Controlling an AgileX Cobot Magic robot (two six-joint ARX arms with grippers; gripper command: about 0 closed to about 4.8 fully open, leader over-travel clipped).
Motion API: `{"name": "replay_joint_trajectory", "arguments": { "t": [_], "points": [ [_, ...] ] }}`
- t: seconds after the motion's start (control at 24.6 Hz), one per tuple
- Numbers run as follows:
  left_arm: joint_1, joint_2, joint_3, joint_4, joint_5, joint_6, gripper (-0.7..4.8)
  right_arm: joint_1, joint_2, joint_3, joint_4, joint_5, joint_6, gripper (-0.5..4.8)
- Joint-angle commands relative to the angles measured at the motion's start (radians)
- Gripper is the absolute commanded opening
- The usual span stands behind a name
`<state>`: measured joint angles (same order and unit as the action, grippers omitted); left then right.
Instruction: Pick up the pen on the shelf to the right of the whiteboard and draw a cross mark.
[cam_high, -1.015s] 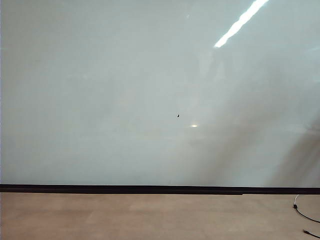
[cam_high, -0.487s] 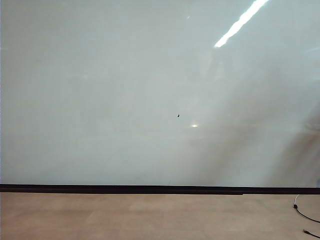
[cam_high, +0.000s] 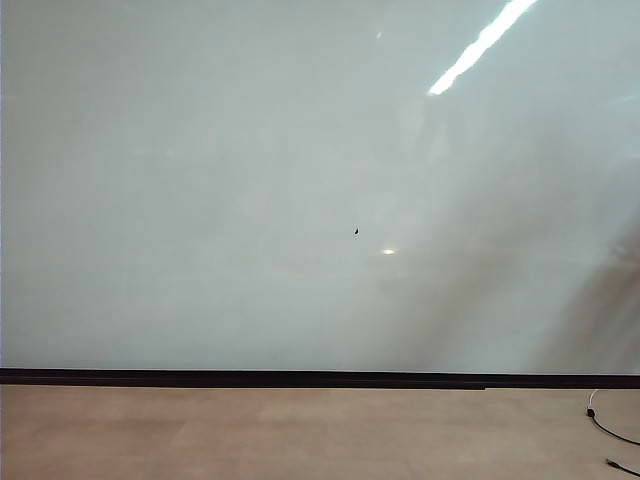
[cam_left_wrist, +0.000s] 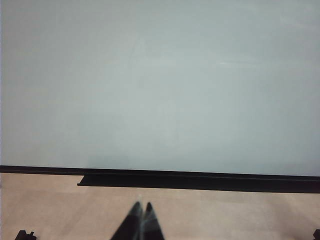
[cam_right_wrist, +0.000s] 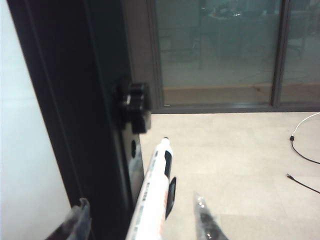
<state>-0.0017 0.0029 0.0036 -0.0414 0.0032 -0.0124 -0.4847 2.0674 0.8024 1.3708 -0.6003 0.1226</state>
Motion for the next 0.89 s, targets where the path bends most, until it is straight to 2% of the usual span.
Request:
{"name": "replay_joint_trajectory", "arguments": {
  "t": [0.04,0.16,0.28,0.81,0.89],
  "points": [
    [0.000,0.000,0.003,0.013,0.000,0.005,-0.05,0.000,-0.003,0.004,0.003,0.013,0.000,2.38],
    [0.000,0.000,0.003,0.013,0.000,0.005,-0.04,0.000,-0.003,0.004,-0.004,0.019,-0.011,2.36],
    [0.000,0.000,0.003,0.013,0.000,0.005,-0.04,0.000,-0.003,0.004,-0.006,0.018,-0.015,2.06],
    [0.000,0.000,0.003,0.013,0.000,0.005,-0.05,0.000,-0.003,0.004,-0.006,0.017,-0.019,1.96],
    [0.000,0.000,0.003,0.013,0.000,0.005,-0.05,0.000,-0.003,0.004,-0.006,0.014,-0.019,1.72]
  ]
}}
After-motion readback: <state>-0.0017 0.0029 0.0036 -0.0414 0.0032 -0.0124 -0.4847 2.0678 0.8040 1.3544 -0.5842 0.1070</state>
